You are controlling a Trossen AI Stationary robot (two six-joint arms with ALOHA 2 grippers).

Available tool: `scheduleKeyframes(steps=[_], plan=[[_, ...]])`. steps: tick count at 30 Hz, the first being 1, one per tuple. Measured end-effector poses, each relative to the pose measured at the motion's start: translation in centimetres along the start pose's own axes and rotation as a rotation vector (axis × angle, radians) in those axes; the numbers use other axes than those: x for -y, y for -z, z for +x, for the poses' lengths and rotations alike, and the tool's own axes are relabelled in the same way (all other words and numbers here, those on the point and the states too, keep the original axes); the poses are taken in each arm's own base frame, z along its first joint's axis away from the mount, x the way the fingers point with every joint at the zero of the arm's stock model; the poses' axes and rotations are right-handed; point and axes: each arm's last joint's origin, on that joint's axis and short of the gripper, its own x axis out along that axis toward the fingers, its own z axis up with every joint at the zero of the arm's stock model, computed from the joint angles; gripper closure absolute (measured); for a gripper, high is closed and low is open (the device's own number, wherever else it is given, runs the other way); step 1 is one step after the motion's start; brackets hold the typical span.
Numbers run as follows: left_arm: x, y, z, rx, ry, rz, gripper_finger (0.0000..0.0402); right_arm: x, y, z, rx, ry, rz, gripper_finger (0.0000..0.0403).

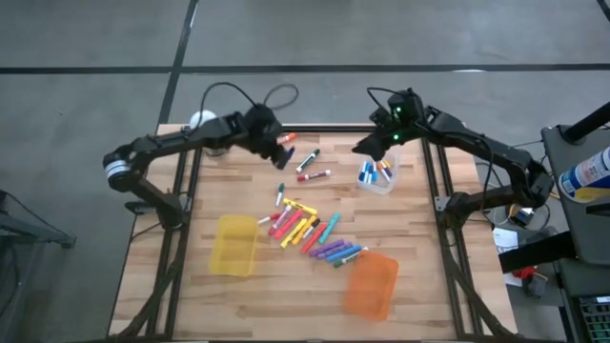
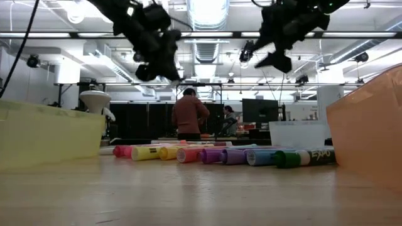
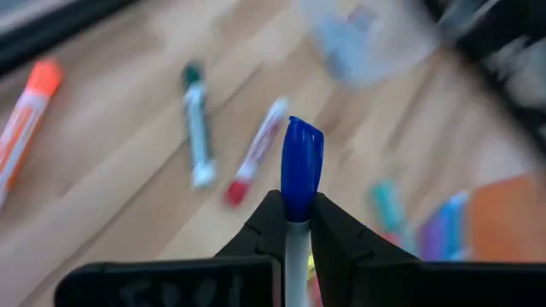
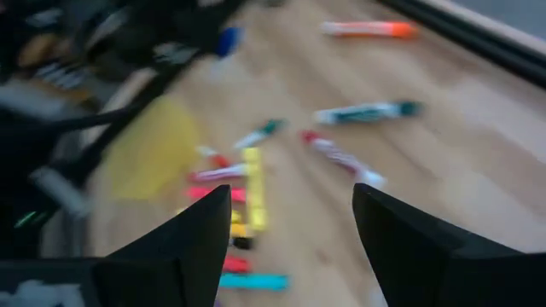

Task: Pick & Place Markers
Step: Put the small dark blue highlighter pen into the transparent bin

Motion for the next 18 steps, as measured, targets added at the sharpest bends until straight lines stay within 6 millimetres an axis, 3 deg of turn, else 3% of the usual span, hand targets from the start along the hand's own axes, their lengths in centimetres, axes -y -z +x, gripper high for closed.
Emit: scheduleKeyframes(steps=[11, 18], plan=[[3.3, -5.0, -3.2, 0.313, 0.375, -0.077, 0.0374, -5.1, -1.2, 2.4, 0.168, -0.254, -0.083, 0.0170], [4.1, -5.8, -3.8, 0.391, 0.466, -0.106, 0.0374, -5.5, -1.5, 3.3, 0.234, -0.209, -0.072, 0.0172]])
